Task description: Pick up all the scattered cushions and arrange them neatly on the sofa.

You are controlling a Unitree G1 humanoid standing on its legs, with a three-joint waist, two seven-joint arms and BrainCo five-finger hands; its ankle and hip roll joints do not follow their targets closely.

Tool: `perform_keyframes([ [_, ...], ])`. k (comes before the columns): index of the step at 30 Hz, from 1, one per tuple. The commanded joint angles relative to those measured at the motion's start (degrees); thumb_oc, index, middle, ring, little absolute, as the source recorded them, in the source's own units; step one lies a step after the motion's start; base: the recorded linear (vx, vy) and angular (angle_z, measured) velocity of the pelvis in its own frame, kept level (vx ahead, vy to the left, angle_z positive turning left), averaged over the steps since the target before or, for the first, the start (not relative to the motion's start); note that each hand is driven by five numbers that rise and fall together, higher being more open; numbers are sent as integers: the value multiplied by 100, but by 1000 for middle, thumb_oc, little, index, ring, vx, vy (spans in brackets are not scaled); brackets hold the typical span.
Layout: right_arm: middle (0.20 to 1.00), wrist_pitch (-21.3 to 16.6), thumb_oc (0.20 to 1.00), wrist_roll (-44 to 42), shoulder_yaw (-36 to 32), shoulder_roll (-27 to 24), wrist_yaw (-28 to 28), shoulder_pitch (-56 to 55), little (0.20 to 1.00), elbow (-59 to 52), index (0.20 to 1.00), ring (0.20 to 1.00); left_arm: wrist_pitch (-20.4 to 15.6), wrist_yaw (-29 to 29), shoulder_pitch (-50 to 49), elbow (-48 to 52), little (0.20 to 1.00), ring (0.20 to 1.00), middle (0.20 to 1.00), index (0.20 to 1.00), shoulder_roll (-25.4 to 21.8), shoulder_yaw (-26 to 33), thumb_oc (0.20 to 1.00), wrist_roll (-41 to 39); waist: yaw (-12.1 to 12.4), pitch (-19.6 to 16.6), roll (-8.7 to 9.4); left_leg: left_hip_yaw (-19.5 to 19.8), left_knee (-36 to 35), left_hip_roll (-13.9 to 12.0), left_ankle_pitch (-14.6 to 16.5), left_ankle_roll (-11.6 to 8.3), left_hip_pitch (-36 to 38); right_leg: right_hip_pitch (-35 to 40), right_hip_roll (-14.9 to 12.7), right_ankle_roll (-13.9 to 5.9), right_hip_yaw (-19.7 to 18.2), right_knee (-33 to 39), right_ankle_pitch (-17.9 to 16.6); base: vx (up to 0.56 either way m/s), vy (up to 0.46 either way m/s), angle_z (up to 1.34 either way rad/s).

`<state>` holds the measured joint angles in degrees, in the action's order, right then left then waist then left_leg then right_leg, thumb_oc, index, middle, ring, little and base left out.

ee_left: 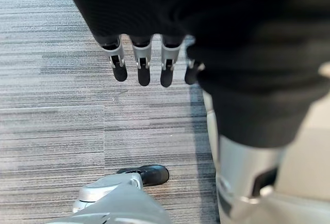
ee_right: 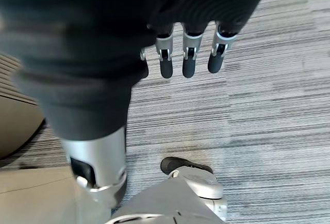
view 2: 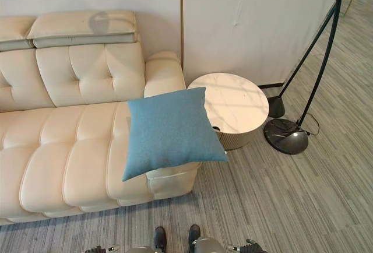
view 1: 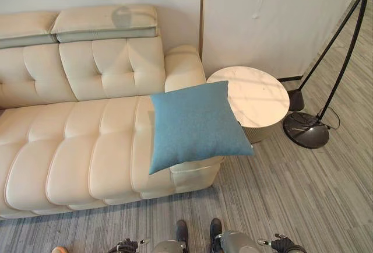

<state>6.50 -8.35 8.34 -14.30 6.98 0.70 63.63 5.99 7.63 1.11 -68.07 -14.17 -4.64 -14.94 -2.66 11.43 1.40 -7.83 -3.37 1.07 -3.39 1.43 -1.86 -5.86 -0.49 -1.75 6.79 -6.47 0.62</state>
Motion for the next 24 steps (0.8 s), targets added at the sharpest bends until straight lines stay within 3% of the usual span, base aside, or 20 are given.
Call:
perform_keyframes([
  [1,1000,4,1000,196,76,-159,163,199,1000,-51,1000,1000,-111,56,195,344,1000,1000,1000,1000,-141,-17,1000,-393,9,-64,222,-3,-163,59,399,-85,369,188,-138,-321,-288,981,-178,186,-111,13],
  [7,1000,107,1000,344,-108,-764,296,356,1000,-650,1000,1000,-146,119,393,1044,1000,1000,1000,1000,-360,231,1000,-1035,-22,-215,196,70,-163,6,447,-159,467,515,-103,-287,-188,1147,-109,144,-96,11],
  [9,1000,198,1000,296,-252,-1442,353,938,1000,-1348,1000,1000,-248,237,984,1376,1000,1000,1000,1000,-789,350,1000,-1524,-115,-248,136,52,-163,-38,490,-212,543,607,-81,-268,-199,1147,-58,137,-75,6],
  [12,1000,260,1000,289,-162,-1840,386,1573,1000,-1940,1000,1000,-331,346,1469,1538,1000,1000,1000,1000,-1063,339,1000,-1884,-186,-269,44,23,-163,-51,497,-238,516,579,-69,-265,-218,1147,-45,72,-27,1],
  [17,1000,321,1000,118,477,-1976,501,2950,1000,-2117,1000,1000,-435,541,2341,1544,1000,1000,1000,1000,-1400,90,1000,-2392,-228,-213,-81,-20,-163,-64,460,-276,365,436,-70,-259,-210,1147,-66,36,-6,-3],
  [24,1000,415,1000,-102,1538,-1659,585,4639,1000,-1461,1000,1000,-384,590,3530,904,1000,1000,1000,1000,-1529,-607,1000,-2633,-253,68,-151,58,-163,-68,323,-307,-23,40,-90,-209,-182,1056,-103,-23,1,3],
])
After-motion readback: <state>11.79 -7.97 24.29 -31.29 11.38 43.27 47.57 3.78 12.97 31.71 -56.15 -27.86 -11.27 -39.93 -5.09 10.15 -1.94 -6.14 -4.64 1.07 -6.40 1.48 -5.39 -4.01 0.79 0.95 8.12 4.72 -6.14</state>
